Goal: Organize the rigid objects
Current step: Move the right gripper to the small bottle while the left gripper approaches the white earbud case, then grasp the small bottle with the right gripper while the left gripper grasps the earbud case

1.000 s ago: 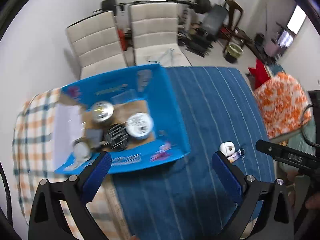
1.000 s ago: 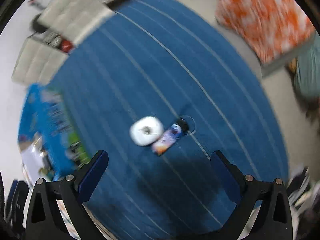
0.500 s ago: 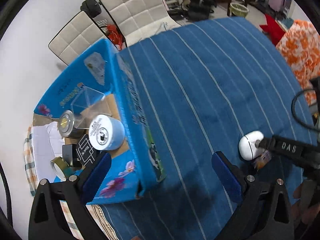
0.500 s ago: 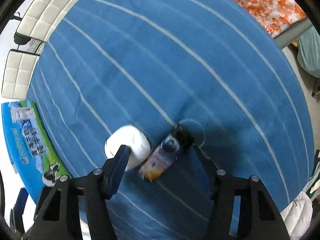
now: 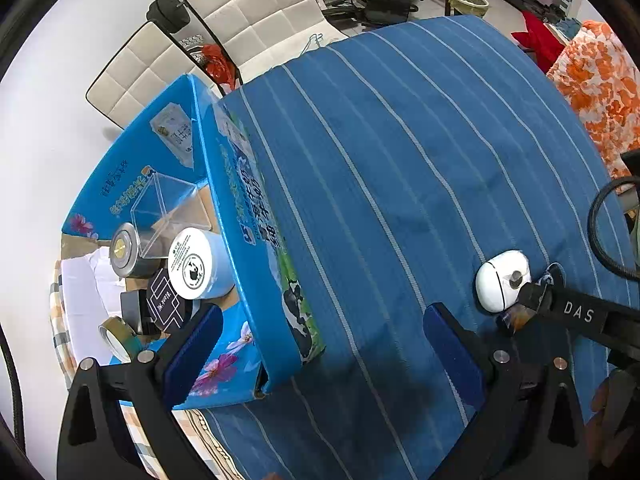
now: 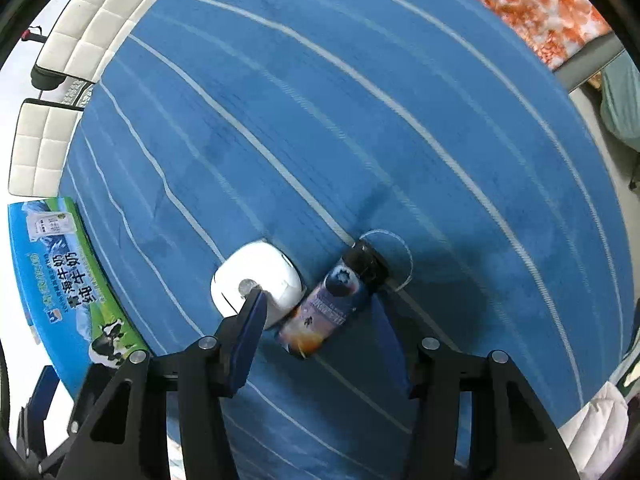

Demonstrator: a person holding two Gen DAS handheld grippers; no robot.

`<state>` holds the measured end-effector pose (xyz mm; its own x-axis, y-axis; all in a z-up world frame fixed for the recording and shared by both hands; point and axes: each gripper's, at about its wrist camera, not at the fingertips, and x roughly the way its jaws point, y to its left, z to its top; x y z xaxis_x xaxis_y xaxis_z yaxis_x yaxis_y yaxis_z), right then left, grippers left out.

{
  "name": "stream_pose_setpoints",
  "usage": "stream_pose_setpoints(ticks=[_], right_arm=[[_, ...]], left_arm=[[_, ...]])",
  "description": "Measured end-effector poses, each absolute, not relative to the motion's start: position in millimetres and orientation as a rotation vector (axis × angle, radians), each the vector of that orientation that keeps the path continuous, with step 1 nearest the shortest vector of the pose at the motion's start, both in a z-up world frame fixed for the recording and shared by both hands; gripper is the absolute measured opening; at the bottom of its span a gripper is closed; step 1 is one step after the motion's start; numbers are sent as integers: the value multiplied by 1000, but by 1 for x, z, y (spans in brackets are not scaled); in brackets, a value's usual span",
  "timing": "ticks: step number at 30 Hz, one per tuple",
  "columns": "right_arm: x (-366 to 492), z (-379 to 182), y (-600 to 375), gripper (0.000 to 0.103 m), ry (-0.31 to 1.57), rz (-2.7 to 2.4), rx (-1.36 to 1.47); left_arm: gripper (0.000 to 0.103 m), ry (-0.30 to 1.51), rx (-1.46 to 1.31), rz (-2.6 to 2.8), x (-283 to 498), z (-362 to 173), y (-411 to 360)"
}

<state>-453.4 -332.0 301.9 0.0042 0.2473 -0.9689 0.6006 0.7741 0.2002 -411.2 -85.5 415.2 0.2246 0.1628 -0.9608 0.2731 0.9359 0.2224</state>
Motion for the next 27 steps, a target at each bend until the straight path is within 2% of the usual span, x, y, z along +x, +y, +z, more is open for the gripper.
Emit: stream_pose_setpoints(ticks=[5,8,15,18,22,23,24,27], right_arm=[[-464,300,-332,57,1599,-352,716],[-467,296,-339,57,1552,-335,827],[-466,291,-334,56,1616,-381,774],[-460,291,-332,56,1558,-365,850],[-442,293,-316,55,1611,-381,712],[-437,293,-309,51,1631,-375,663],[-433,294,-304,38,1647,-365,612],[-433,294,-300,27,1697,-246,492]], left_arm=[[103,1357,403,-87,-410,412,-90],[103,1356,408,-92,-410,415,-91],[103,1362,419,-96,-411,412,-95],[103,1366,422,-99,-411,413,-96],[103,1355,428,-99,-410,416,-96],[103,1356,421,-100,-410,417,-96],[103,1359,417,-98,-409,416,-96],[103,1367,426,-100,-410,413,-98]])
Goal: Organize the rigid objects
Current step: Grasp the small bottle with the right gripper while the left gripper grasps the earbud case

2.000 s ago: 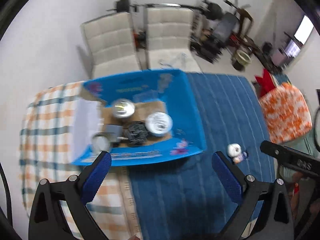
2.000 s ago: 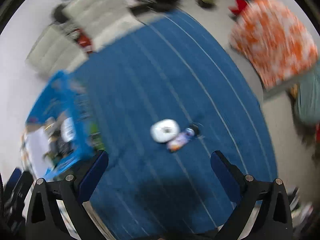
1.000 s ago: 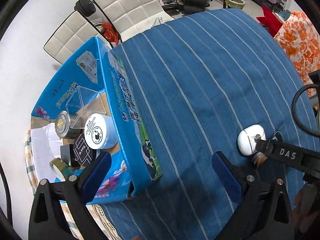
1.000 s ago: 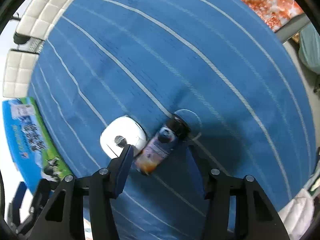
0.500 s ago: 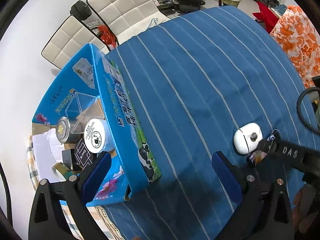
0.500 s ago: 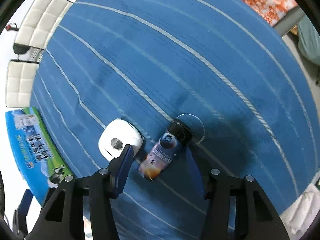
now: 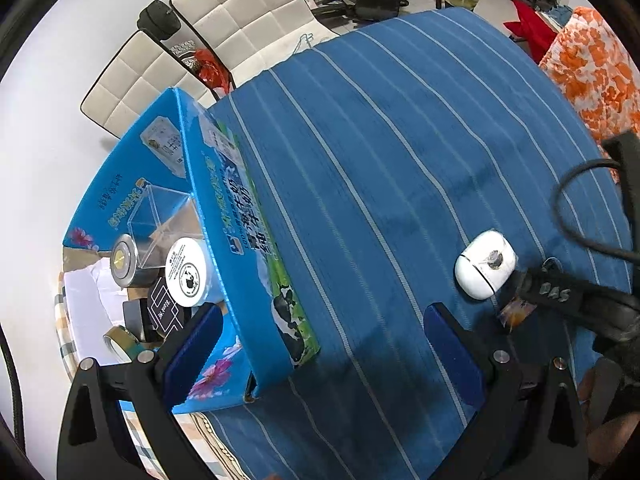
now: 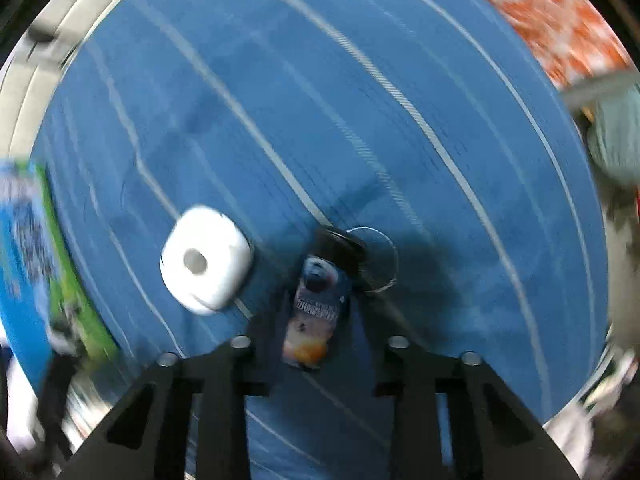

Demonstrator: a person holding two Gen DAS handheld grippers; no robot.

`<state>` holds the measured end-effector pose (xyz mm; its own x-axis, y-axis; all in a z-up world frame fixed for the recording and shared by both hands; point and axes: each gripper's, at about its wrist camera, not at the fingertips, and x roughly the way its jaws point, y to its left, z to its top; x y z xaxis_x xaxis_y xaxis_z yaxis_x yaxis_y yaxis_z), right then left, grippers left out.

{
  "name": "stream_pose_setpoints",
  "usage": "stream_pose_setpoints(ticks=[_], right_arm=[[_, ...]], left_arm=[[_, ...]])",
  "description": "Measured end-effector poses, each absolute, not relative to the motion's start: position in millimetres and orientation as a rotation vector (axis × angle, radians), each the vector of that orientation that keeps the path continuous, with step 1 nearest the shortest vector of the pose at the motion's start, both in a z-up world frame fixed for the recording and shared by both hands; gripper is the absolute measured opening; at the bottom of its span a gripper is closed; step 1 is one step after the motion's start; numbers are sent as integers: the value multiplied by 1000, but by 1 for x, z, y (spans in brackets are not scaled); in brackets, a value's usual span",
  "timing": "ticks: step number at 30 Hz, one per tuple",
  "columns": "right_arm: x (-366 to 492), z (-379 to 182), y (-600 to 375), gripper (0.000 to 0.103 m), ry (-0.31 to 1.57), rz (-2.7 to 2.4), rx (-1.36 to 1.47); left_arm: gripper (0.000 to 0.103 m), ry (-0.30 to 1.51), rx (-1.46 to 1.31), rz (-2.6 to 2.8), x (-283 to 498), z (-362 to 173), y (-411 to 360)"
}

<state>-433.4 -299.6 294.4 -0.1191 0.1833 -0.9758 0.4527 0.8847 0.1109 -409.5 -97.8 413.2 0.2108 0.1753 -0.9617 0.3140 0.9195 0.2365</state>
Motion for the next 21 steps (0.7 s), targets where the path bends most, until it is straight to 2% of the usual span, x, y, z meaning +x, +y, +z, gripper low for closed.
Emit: stream_pose_setpoints(ticks=[6,15,18,21], right_arm=[[-454,309,-326,27,1722,-169,273],[-467,306,-382,27,1739,-151,353],[-465,297,-391,27,1747,-163,377],[-460,291,-397,27,1752,-169,370]], left_arm=[[103,1362,451,-97,-406,411,-103],[103,1340,399,-321,-407,436,-138],[103,1373,417,-457,-404,417,-163],[103,1500,439,-525,-395,373,-179]])
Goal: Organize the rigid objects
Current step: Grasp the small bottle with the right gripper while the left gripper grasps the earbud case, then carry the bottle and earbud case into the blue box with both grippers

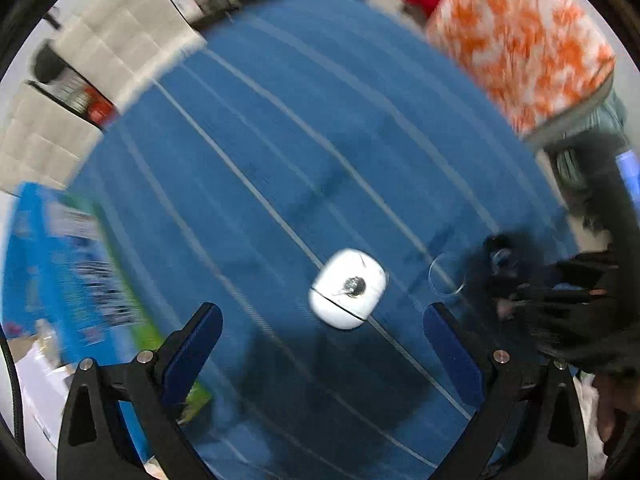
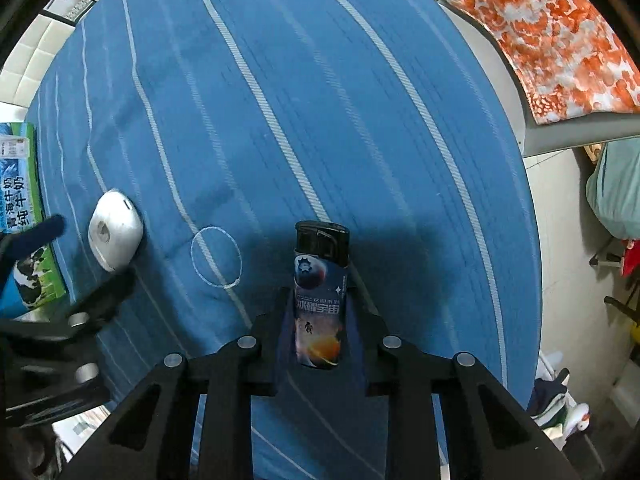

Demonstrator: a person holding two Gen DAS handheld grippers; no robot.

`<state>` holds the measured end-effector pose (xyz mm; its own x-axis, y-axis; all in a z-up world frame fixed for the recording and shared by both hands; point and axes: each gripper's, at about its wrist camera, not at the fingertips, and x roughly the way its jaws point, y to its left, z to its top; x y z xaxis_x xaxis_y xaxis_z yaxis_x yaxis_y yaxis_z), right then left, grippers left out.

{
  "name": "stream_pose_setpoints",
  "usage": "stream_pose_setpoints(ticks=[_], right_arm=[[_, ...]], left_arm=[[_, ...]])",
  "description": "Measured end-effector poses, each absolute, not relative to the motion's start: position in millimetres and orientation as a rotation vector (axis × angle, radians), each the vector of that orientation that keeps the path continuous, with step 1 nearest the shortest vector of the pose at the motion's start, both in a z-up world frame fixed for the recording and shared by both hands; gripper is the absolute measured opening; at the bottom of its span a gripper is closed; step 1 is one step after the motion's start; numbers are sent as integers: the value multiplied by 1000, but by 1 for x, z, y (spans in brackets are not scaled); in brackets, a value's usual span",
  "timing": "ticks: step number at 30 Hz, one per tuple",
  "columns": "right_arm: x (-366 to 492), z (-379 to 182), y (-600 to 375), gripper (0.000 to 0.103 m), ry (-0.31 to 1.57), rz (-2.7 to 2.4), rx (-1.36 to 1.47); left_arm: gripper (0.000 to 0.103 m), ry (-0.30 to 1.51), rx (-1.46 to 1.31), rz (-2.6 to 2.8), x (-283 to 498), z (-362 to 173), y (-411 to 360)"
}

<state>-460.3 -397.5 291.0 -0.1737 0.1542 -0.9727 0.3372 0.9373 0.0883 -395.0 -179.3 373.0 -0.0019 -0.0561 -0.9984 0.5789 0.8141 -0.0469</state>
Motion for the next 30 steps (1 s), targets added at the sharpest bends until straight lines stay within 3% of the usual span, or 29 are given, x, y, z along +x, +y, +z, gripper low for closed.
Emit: stream_pose_setpoints(ticks=[3,7,11,13,20,30], right_arm=[[-453,292,-391,27,1744,-182,366],[-448,286,-395,28,1743,-213,366],[-448,288,-387,27,1729,-253,323],[-450,292,-380,27,1721,-265,299],[-455,308,-365,27,1690,-235,242],[-470,375,-321,27,1566,-162,196]], left_arm=[[97,1574,484,-542,-390,338,-189],[73,1620,480,-542,-387,316,-193],[67,1593,461,-503,-384,317,-194],[52,1589,422,-470,-381,320,-194],[52,1561,404,-385,-387,325,-194],[51,1510,306,-334,-432,356,-168]])
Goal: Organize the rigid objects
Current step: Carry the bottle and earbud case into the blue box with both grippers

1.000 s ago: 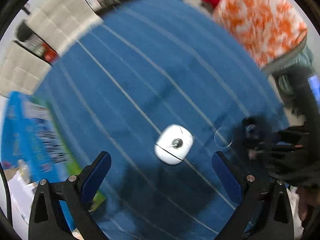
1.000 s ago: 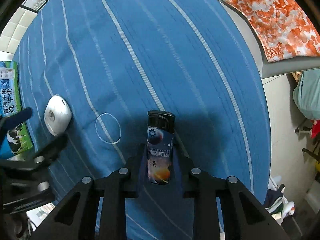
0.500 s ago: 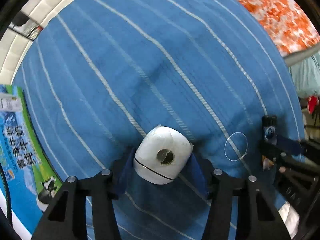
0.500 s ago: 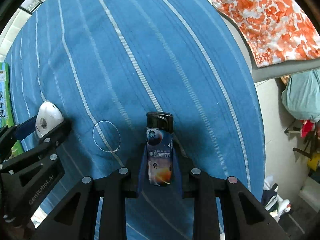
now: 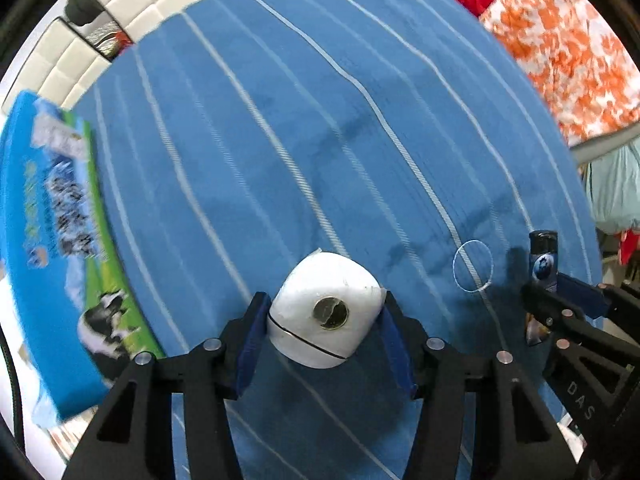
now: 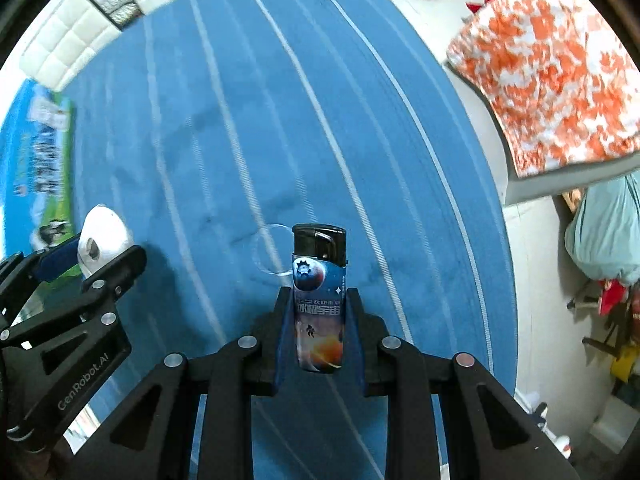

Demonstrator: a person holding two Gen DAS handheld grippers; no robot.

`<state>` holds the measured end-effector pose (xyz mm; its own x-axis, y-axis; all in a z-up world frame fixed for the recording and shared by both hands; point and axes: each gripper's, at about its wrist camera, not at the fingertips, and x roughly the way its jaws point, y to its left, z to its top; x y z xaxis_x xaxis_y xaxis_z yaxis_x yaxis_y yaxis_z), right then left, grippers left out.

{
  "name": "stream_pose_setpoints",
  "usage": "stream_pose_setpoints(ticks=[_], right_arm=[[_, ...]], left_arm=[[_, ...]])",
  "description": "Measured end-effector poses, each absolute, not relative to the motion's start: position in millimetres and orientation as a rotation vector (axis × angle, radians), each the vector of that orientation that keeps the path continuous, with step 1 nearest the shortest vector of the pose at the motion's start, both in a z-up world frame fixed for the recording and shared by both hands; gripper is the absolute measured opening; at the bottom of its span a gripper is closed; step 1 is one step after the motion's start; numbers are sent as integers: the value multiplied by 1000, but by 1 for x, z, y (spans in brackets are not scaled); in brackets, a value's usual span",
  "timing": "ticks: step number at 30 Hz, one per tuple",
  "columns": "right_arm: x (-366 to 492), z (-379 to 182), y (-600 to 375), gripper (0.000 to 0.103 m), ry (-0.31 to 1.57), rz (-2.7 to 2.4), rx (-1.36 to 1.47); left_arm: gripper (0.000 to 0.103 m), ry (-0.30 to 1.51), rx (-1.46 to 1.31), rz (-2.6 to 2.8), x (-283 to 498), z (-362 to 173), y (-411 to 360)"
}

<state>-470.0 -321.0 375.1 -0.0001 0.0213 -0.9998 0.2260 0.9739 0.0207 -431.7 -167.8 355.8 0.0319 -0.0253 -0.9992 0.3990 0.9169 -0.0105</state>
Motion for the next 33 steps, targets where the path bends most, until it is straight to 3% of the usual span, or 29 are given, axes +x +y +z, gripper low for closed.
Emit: stream_pose_setpoints(ticks=[13,18,28,33], right_arm=[[-456,513,-230,27,1324,48,132],[-444,555,-164,27,1253,160,103],[-421,570,-48,27,1221,317,18],[-400,552,-11,27,1266,360,-6]], left_arm=[[51,1317,118,-301,-437,464,-92],[51,1240,42,-231,-436,507,-26],[51,1148,-21,-41,-429,540,84],[51,1142,-44,12,-425,538,125]])
